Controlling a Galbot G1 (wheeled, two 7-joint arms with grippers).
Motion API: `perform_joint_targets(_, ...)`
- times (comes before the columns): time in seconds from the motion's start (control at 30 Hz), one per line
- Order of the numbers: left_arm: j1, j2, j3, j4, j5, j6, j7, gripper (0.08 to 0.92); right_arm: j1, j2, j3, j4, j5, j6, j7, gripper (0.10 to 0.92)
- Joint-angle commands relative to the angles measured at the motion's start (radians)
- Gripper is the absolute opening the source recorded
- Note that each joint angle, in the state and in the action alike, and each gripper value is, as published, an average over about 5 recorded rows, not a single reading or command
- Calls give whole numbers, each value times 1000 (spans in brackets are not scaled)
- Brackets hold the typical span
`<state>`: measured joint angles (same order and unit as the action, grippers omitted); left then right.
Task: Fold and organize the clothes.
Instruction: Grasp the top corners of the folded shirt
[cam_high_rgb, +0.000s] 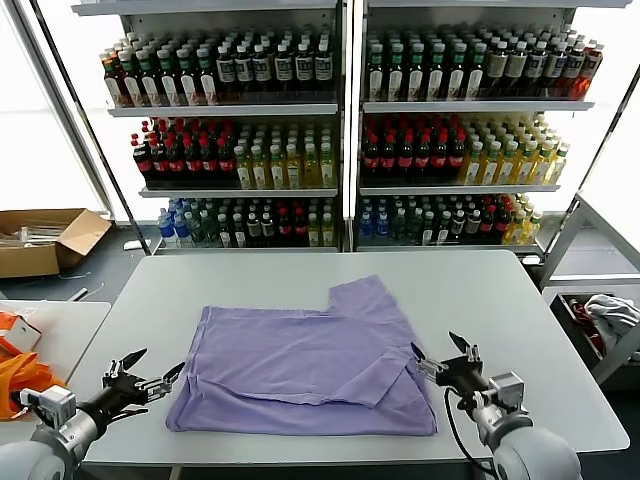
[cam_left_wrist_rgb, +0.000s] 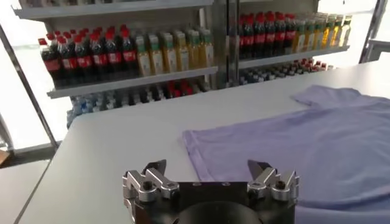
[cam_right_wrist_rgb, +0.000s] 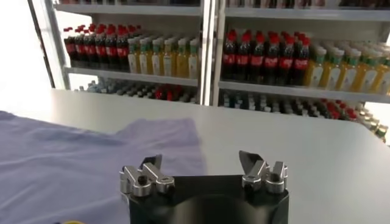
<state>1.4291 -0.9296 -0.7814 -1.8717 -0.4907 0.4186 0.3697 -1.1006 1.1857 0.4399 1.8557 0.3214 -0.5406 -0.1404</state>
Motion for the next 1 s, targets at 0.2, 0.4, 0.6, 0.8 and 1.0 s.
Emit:
perform_joint_targets(0.2,-534,46,346,474,1,-25,30,823,591,57,-224,-617,-1,-26,-127,823)
perform_joint_targets(0.4,-648,25,420,602,9,-32,30,822,688,116,-234,-799,-32,-23,-132,823)
perform_joint_targets(0.6,-693,5,465,653,11,-32,30,823,697,161,-235,-871,-64,-4,-133,823)
perform_joint_targets(0.8,-691,-10,479,659,18,-35,34,823,682,181,-228,-892,-70,5,-127,823)
perform_joint_targets(1.0,-691,-18,486,673,22,-38,42,823,682,210,-224,-916,-80,14,-129,823)
